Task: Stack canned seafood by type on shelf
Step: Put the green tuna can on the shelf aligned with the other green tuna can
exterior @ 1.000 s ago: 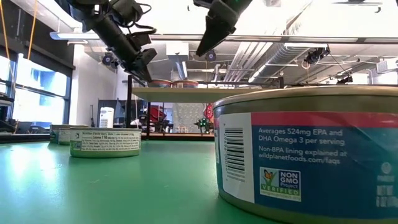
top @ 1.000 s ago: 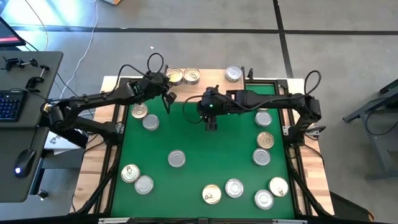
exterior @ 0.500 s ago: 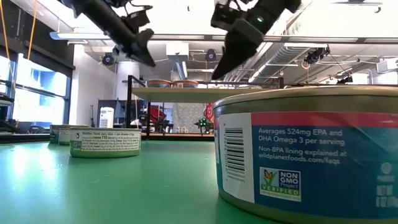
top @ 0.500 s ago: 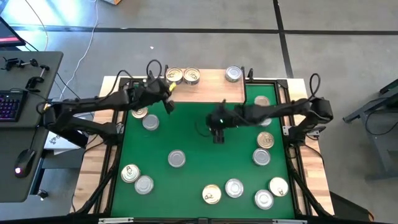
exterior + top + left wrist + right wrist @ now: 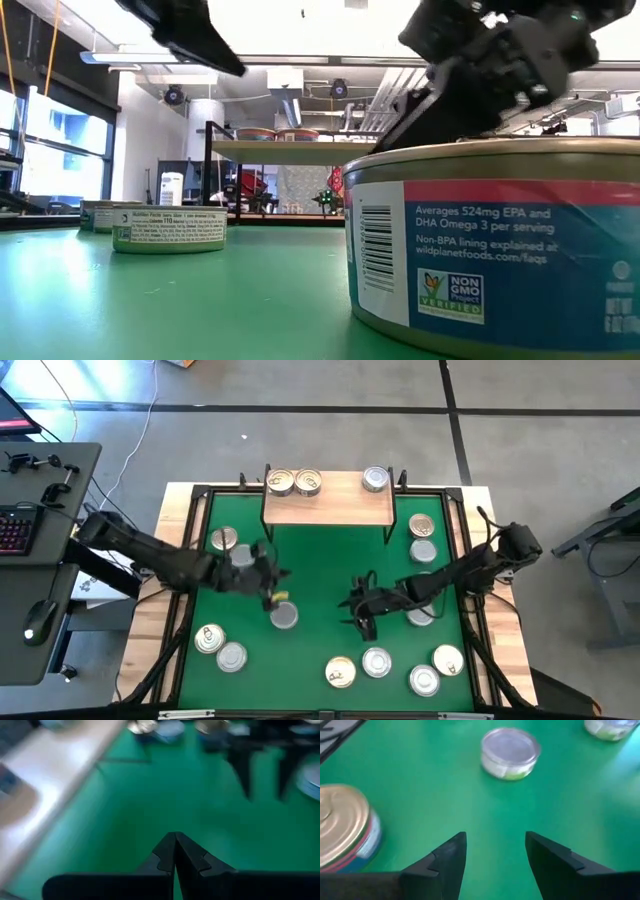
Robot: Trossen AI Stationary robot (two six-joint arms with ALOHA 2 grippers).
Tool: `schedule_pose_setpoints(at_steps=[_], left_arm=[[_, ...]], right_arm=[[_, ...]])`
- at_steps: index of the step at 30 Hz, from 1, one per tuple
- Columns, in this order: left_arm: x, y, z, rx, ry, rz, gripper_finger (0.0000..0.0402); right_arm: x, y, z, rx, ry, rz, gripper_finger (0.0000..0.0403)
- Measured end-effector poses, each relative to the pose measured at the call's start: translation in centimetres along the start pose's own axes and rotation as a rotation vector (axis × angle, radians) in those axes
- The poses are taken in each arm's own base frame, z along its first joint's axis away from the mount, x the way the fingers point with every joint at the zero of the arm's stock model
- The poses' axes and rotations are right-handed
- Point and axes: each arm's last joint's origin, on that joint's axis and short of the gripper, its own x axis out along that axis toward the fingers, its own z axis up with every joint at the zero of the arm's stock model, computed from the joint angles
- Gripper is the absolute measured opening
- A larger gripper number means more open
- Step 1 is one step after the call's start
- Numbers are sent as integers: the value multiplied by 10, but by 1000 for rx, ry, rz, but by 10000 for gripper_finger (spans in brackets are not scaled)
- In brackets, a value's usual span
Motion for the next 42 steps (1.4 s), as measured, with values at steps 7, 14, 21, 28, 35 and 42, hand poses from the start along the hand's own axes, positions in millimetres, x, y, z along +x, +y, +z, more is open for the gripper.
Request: schedule_pose_setpoints(at_steps=[7, 14, 21, 28, 35, 42], left_arm=[[-30, -34, -29, -199, 109, -51, 0], [-45, -48, -64, -363, 217, -35, 0], [-34, -61, -114, -534, 247, -136, 0], [-6, -77, -145, -570, 212, -144, 0], [28, -82, -161, -554, 179, -29, 0], [49, -81, -158, -517, 83, 2, 0]], right_arm=[[11, 6, -2, -7, -60, 12, 195], [37, -13, -3, 45, -196, 23, 224], [74, -23, 5, 33, -194, 31, 331], [113, -31, 17, 29, -88, 36, 394], [132, -45, 18, 48, -72, 45, 398], [147, -46, 11, 42, -81, 38, 399]])
